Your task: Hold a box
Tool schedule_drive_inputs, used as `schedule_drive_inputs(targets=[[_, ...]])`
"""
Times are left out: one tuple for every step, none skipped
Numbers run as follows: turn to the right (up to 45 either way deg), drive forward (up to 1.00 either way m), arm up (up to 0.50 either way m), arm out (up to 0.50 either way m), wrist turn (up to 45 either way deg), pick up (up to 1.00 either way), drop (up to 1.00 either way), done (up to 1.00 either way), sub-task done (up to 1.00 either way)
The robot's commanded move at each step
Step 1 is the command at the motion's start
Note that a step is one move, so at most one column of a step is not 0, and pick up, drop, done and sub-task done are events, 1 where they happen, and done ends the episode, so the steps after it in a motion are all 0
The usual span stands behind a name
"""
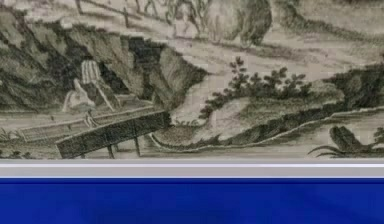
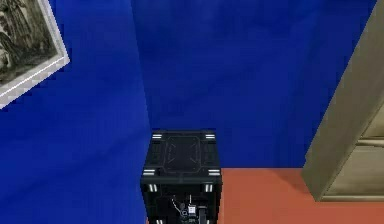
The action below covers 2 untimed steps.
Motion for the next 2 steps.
schedule_drive_inputs(targets=[[0.0, 0.00, 0.10, 0.00, 0.0, 0.00, 0.00, 0.00, 0.00], [0.0, 0.00, 0.00, 0.00, 0.0, 0.00, 0.00, 1.00, 0.00]])
